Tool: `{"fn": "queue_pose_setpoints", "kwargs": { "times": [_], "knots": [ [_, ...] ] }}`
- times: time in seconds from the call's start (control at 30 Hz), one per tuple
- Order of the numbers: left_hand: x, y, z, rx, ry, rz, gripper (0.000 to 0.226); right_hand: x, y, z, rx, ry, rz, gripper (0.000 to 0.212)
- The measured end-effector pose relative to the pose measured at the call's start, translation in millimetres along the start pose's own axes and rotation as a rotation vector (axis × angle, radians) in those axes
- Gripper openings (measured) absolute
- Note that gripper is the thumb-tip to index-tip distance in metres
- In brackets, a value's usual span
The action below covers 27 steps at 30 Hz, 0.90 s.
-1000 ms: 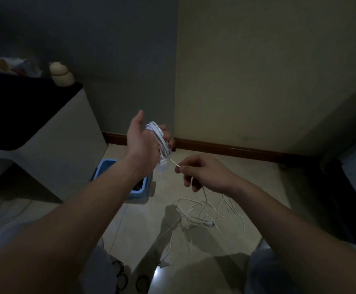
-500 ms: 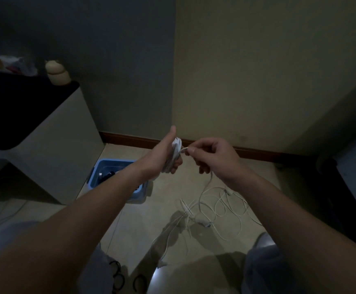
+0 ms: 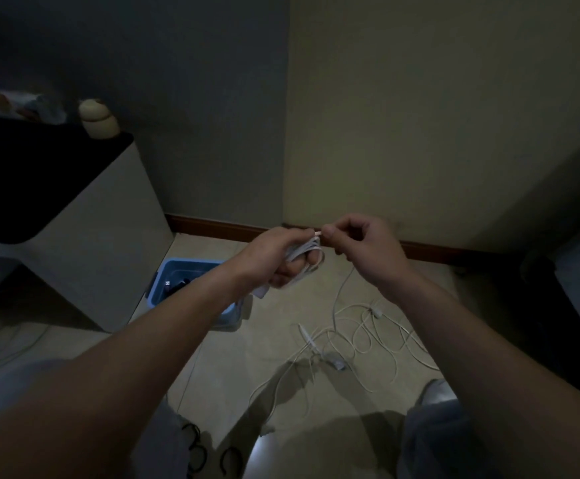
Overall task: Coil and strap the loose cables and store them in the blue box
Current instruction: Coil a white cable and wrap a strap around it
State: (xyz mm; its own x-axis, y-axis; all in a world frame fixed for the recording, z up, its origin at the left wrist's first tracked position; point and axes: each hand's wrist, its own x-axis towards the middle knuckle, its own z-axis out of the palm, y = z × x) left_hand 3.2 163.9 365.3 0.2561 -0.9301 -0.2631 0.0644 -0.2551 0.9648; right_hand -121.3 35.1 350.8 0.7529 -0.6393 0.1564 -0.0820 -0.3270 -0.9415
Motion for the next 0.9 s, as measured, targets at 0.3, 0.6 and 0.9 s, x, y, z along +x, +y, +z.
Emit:
{"fn": "queue_pose_setpoints", "kwargs": {
  "times": [0.3, 0.6, 0.9],
  "knots": [
    [-7, 7, -6, -0.568, -0.174, -0.100, 0.040, -1, 15, 11, 0.118, -0.178, 0.207, 0.043],
    [0, 3, -25, -0.976, 0.021, 0.091, 0.045, -12, 19, 24, 0.054, -0.283, 0.337, 0.033],
    [4, -3, -33, -0.924, 0.287, 0.145, 0.056, -18, 10, 35, -0.194, -0.435, 0.182, 0.017]
  ]
}}
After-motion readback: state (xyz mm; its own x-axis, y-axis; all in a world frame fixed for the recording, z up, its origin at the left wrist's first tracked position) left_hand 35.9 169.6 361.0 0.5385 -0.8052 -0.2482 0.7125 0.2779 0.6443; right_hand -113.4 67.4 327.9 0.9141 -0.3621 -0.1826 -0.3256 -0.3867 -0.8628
